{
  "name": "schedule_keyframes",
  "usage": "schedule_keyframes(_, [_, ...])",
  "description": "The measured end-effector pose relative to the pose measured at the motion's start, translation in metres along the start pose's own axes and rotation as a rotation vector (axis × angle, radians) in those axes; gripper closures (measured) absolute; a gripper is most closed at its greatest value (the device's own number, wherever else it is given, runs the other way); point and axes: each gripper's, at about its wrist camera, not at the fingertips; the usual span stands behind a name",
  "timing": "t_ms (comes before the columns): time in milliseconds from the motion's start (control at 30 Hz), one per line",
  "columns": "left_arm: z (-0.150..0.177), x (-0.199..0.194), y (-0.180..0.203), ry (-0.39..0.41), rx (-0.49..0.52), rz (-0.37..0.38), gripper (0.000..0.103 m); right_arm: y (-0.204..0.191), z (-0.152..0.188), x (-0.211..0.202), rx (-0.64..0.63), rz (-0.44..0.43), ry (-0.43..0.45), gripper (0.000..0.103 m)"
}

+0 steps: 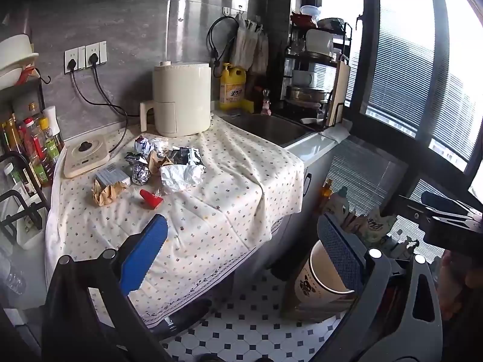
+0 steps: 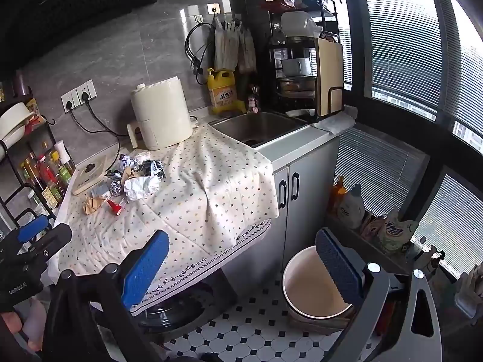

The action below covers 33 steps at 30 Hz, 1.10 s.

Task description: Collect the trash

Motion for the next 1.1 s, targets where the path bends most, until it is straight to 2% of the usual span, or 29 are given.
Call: schedule_keyframes(1100, [0.001,0.006,-0.007,-0.004,-0.011,-0.029,0.004,-0.003,-0.004,0.012,-0.02,-0.011,0.002,0.008])
Point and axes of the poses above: each gripper's, at about its wrist camera, not at the fingertips, and x roughly the way its jaws point, y to its right, z to its underside, and after that the axes turned 8 degrees about -z, right-handed
